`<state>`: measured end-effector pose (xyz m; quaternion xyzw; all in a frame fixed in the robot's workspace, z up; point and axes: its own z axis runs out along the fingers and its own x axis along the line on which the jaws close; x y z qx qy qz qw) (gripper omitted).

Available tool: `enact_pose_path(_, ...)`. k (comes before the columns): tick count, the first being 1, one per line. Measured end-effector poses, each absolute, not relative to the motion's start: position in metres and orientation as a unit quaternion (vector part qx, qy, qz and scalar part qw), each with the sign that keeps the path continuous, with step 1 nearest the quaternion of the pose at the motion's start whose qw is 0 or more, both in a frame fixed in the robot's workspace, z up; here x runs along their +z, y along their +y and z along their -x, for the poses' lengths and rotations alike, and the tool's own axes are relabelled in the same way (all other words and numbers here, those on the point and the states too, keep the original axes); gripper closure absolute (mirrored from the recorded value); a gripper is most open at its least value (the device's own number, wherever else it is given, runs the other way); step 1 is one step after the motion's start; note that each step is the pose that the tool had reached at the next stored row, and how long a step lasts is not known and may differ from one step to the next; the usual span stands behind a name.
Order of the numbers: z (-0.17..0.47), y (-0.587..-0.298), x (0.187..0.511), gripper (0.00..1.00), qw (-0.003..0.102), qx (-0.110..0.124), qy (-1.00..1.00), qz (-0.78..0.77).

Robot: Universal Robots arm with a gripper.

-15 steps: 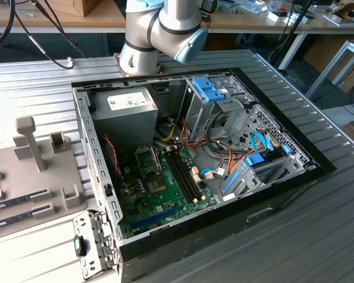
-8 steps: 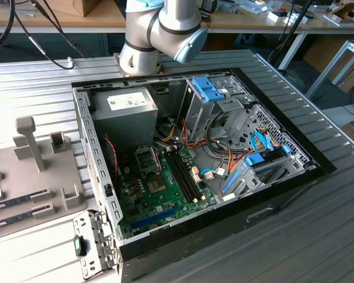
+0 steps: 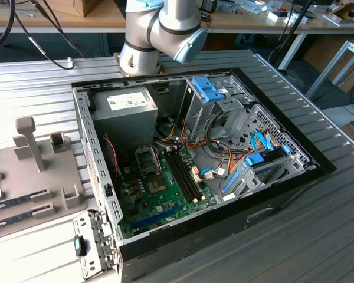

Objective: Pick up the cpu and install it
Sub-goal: 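Reach for the cpu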

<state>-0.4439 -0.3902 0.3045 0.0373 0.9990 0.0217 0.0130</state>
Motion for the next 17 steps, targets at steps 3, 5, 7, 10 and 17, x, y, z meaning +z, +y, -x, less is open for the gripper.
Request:
enact_pose_path(3,0.4439,-0.3902,0.3044,0.89,0.006,0.021,0.999,-0.037)
enact_pose_path(5,0.4439,-0.3902,0.3041,0.89,-0.006,0.021,0.999,-0.038)
enact_pose_path(7,0.4438,-0.3902,0.3039,0.89,-0.017,0.021,0.999,-0.038)
enact_pose_path(10,0.4439,-0.3902,0.3038,0.89,-0.02,0.02,0.999,-0.038)
enact_pose_path(17,0.4433,-0.3902,0.3031,0.89,-0.021,0.016,1.0,0.006)
